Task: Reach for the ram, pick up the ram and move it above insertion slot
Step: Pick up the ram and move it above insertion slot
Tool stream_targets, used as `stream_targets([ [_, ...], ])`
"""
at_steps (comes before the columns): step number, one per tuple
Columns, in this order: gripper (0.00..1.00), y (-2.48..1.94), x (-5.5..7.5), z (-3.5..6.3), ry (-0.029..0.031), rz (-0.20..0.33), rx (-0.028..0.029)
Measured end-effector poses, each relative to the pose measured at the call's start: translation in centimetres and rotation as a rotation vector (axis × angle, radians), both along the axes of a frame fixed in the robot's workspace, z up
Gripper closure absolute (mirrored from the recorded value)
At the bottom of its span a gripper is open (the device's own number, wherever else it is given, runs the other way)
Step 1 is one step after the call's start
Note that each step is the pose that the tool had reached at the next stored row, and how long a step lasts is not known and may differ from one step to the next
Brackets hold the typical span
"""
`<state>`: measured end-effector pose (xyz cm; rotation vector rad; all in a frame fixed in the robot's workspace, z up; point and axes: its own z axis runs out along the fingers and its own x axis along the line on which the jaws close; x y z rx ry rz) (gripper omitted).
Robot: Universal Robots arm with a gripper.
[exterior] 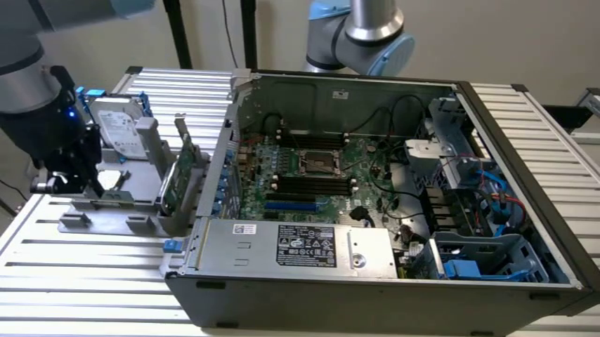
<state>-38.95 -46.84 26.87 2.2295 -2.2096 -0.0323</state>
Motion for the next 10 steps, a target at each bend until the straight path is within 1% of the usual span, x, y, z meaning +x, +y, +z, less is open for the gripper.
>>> stream_targets([
  [4,0.86,0.01,0.9,1.84,0.0009,0.004,0.0004],
  [7,0.86,0.01,1.7,3.08,0.0058,0.006,0.0007],
  [10,0.86,0.0,2.8,4.38,0.0091,0.008,0.0018],
])
